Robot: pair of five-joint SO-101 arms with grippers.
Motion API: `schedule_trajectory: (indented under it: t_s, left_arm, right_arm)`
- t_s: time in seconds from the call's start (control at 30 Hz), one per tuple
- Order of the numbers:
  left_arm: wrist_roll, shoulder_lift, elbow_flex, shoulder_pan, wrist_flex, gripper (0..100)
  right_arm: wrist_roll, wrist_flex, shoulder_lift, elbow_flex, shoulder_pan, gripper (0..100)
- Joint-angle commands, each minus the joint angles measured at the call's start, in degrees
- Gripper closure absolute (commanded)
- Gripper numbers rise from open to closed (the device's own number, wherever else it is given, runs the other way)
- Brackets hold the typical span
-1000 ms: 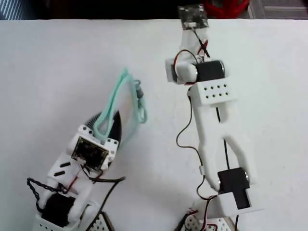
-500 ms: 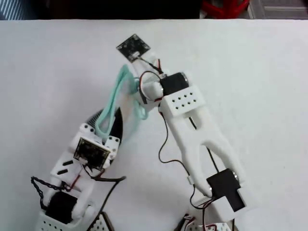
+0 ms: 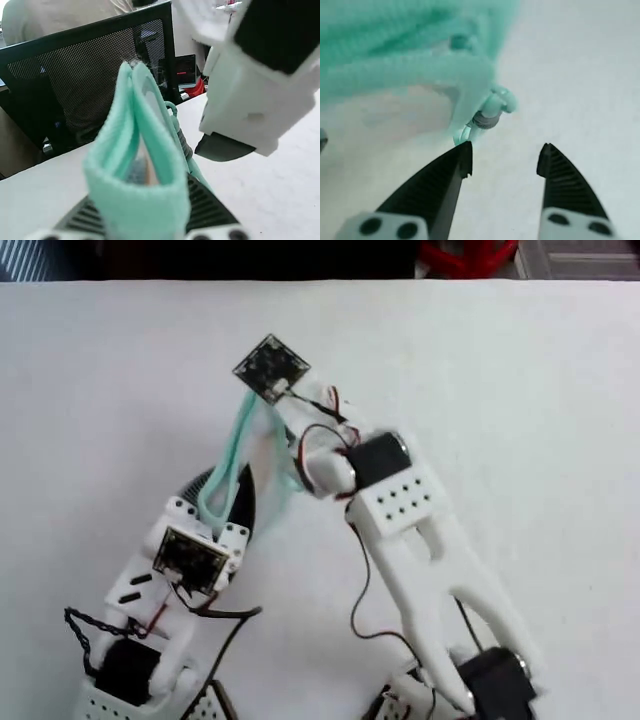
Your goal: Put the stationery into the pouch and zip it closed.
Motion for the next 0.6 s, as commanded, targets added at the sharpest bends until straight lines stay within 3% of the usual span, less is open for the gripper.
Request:
schedule_trajectory:
  t_s: [0.0, 0.57]
  left_arm:
    - [-0.44, 0.13, 2.55, -1.54, -0.18, 96]
    - [-0.44, 0.13, 2.64, -1.54, -0.18, 96]
  right_arm:
    - [0.53, -7.08, -4.18, 3.96, -1.63, 78.3]
    - [0.35, -21.32, 3.21, 7.30, 2.24, 78.3]
